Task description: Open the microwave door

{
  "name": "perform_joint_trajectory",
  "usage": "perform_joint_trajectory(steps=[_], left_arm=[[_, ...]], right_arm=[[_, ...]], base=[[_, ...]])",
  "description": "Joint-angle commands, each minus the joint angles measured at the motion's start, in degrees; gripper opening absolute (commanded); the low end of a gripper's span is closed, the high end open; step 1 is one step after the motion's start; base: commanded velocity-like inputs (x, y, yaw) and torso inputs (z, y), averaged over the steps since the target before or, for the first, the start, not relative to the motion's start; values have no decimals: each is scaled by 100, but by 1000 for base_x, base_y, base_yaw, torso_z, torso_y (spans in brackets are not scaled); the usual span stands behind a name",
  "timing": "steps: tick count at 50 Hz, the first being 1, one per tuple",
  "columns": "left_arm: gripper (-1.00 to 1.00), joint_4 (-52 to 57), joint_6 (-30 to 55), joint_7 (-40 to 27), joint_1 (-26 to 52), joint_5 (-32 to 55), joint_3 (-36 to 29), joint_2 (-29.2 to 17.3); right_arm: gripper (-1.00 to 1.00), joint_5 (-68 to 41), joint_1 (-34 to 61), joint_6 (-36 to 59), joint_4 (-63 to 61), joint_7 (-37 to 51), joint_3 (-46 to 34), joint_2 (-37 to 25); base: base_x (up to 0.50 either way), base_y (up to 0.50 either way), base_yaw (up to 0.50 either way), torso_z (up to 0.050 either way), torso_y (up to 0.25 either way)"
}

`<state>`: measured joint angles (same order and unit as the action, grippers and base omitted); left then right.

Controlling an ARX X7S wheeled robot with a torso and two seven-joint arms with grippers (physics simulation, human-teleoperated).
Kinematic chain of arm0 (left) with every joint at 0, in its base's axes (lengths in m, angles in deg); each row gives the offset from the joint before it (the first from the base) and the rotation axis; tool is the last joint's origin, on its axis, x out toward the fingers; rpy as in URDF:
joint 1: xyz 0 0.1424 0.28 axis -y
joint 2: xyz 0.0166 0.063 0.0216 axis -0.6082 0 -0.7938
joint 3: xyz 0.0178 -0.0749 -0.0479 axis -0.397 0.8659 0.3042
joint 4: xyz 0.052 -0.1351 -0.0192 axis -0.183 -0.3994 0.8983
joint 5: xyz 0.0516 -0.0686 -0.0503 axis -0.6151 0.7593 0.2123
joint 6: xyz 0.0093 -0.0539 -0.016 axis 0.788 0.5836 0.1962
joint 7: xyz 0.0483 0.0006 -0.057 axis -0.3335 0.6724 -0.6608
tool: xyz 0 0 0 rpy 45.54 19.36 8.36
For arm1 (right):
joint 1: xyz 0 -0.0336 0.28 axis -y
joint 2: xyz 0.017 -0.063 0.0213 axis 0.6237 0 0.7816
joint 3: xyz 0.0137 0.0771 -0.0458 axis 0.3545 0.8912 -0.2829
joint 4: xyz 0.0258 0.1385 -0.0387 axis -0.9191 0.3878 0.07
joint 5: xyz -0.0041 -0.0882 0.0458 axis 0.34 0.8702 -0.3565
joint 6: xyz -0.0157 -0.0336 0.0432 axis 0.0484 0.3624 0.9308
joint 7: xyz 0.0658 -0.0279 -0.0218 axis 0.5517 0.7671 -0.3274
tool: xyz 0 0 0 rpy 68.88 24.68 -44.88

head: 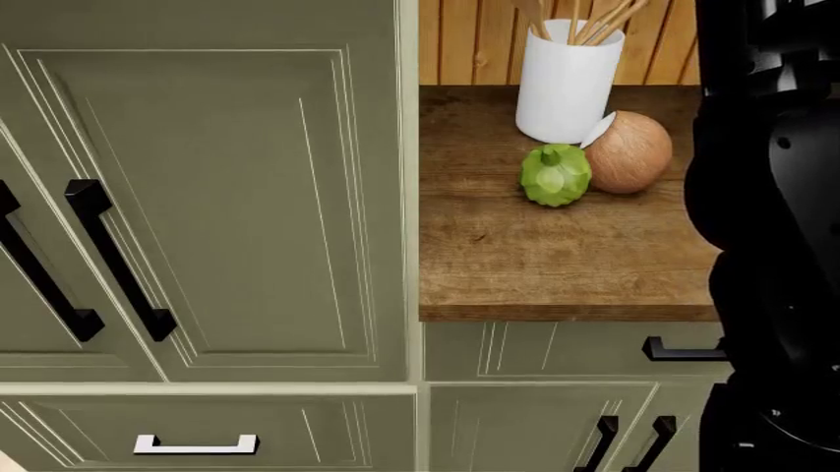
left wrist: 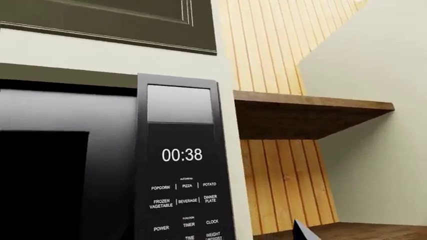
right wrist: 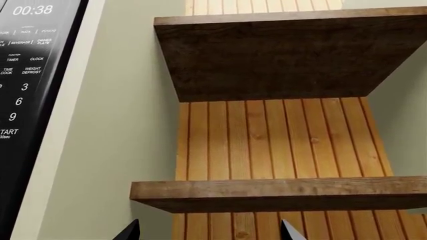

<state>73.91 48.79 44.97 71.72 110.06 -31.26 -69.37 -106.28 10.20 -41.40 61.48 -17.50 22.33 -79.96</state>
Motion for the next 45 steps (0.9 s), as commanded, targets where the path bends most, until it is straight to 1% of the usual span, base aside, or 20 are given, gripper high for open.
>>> perform_joint_trajectory(steps=[1,7,12,19,23,26,30,34,37,40,45], left_arm=[[100,319,307,-361,-42,189,451,495],[100,288,234,-588,-9,280,563,792],[100,-378,-790,-801,-53,-74,181,864],[100,-1955,-2494,-842,131,-559,-465,881],[100,-2832,-3279,-944,325,-694,-725,889],[100,-3762,-3958,-1059,584,-793,-897,900],[100,-5279,-5058,-1179,1058,-850,-1180,919],[100,-5583,-5361,-1363,1073,-1121,-1091,925],[100,-5756,-5540,-1535,1073,-1451,-829,905],[100,-5908,-5693,-1622,1073,-1746,-602,817],[100,-6095,-5891,-1774,1073,-1953,-457,644]], right_arm=[[100,-23,23,5,15,11,4,-40],[100,-39,24,-7,34,15,16,-56],[100,-64,39,18,13,23,38,-89],[100,-88,13,24,-11,34,64,-132],[100,-97,-18,22,-29,41,83,-161],[100,-106,-26,32,-46,52,91,-178],[100,-118,-11,50,-62,61,93,-193],[100,-120,-4,43,-57,60,93,-208],[100,-127,-5,42,-65,65,95,-214],[100,-129,-11,37,-64,72,91,-217],[100,-140,28,63,-71,89,61,-201]], base=[[0,0,0,0,0],[0,0,0,0,0],[0,0,0,0,0],[0,0,0,0,0],[0,0,0,0,0],[0,0,0,0,0],[0,0,0,0,0],[0,0,0,0,0],[0,0,0,0,0],[0,0,0,0,0],[0,0,0,0,0]])
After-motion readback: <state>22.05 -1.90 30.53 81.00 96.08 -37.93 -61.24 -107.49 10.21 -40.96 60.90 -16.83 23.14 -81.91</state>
